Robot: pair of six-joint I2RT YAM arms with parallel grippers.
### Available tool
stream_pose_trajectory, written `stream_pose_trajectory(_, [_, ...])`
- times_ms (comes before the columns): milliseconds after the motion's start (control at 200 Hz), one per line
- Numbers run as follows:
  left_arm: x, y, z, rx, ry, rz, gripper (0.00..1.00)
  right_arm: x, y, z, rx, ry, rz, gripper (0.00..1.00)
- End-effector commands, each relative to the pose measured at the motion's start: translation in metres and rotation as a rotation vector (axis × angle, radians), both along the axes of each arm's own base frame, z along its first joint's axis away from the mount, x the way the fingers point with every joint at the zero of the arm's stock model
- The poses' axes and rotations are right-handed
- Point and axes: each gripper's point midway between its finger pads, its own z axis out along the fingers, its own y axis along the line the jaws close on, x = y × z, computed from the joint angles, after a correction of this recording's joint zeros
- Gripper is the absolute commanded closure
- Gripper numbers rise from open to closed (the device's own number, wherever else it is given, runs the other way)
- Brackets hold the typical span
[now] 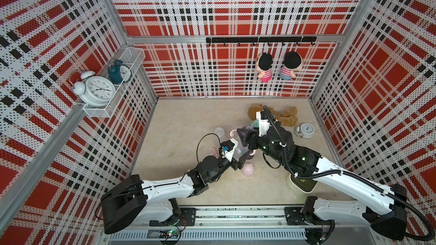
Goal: Assemble the baby bottles
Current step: Screw the nipple onto the baby bottle.
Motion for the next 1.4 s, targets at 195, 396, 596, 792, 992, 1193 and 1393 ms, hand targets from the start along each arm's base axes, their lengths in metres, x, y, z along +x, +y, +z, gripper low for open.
stream_pose_trajectory(195, [0.014, 0.004, 0.011, -0.003, -0.011, 0.084, 1.0, 0.003, -0.018, 0.016, -0.044, -0.05, -0.067, 0.06])
stream_pose_trajectory(396, [0.001, 0.006, 0.022, -0.062, -0.004, -0.156, 1.0, -0.022, -0.015, 0.04, -0.071, -0.225, 0.194, 0.01])
stream_pose_trajectory(596, [-0.029, 0.001, 0.029, -0.069, -0.022, -0.428, 1.0, -0.038, -0.032, 0.044, -0.015, -0.341, 0.337, 0.08])
stream_pose_trajectory(792, [-0.047, -0.004, 0.029, -0.095, 0.013, -0.592, 1.0, -0.06, -0.021, 0.046, 0.021, -0.419, 0.523, 0.13])
stream_pose_trajectory(992, [-0.053, -0.008, 0.029, -0.118, 0.045, -0.648, 1.0, -0.063, -0.007, 0.042, 0.035, -0.42, 0.607, 0.17])
stream_pose_trajectory(1193, [-0.053, -0.008, 0.029, -0.124, 0.047, -0.653, 1.0, -0.057, 0.004, 0.033, 0.034, -0.391, 0.632, 0.24])
stream_pose_trajectory(1393, [-0.052, -0.008, 0.028, -0.124, 0.052, -0.65, 1.0, -0.053, 0.003, 0.032, 0.036, -0.386, 0.613, 0.28])
